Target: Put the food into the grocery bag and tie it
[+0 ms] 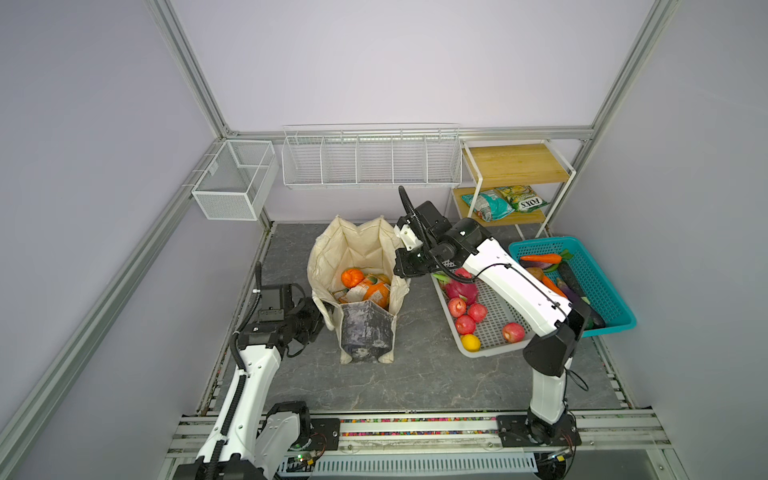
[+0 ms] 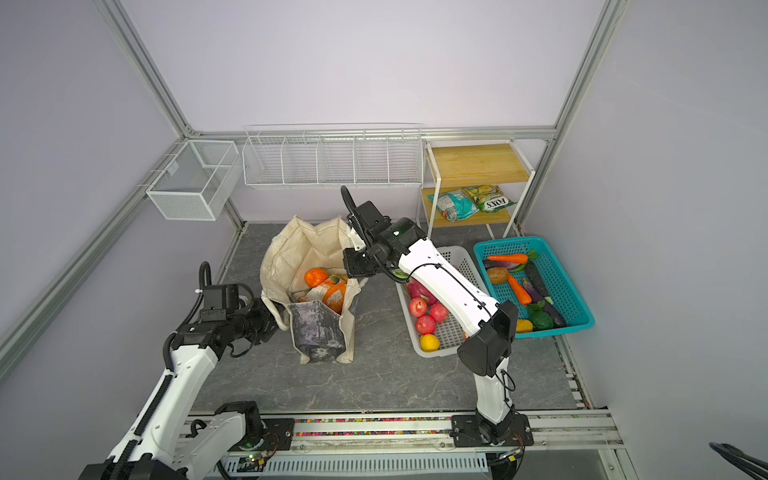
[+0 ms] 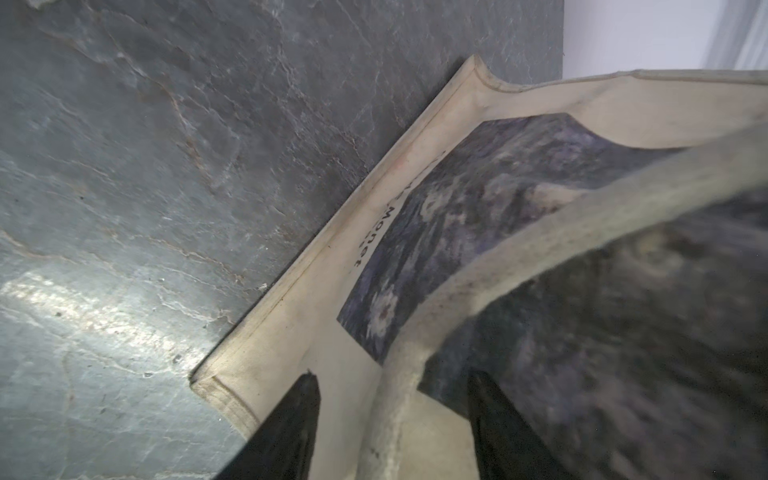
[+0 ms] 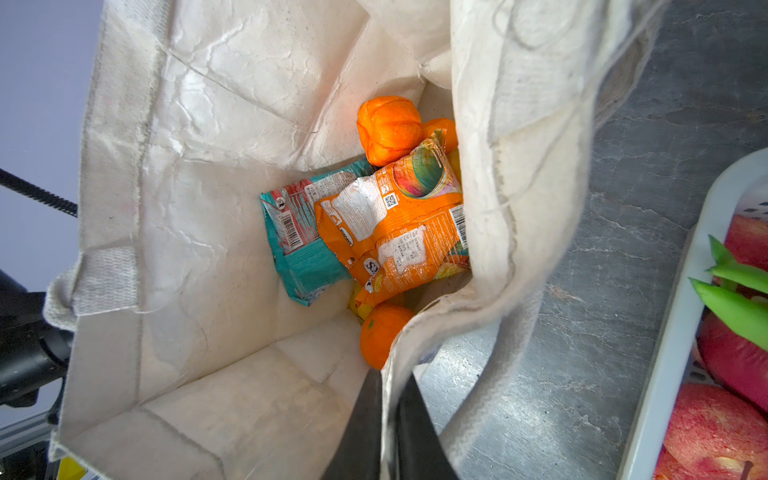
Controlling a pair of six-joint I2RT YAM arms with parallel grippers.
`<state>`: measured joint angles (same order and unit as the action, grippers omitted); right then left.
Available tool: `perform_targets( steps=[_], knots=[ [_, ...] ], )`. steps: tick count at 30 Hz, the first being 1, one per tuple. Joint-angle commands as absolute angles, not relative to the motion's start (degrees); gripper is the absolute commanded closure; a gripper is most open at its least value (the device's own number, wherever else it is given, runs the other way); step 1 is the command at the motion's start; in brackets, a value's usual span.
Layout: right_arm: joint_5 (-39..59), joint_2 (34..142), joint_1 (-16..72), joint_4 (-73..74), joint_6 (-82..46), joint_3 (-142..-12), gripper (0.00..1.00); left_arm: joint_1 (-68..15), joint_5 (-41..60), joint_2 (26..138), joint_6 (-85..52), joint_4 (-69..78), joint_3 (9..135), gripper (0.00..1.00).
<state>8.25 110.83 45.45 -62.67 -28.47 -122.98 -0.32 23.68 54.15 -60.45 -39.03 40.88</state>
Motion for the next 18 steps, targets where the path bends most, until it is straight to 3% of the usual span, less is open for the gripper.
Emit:
perform_targets(
  steps=[1,5,18],
  knots=[
    [9.67,112.24,45.17,-62.24,-27.95,-122.52,0.87,-0.05,25.59,55.59,-61.43,-37.44,40.12,0.45],
    [9.82,112.37,45.09,-62.25,-27.93,-122.52,0.87,-0.01,25.84,57.48,-59.55,-38.23,41.12,0.46],
    [9.76,112.10,45.04,-62.64,-27.77,-122.33,0.87,0.00,16.02,58.42,-54.87,-49.31,49.07,0.76]
  ],
)
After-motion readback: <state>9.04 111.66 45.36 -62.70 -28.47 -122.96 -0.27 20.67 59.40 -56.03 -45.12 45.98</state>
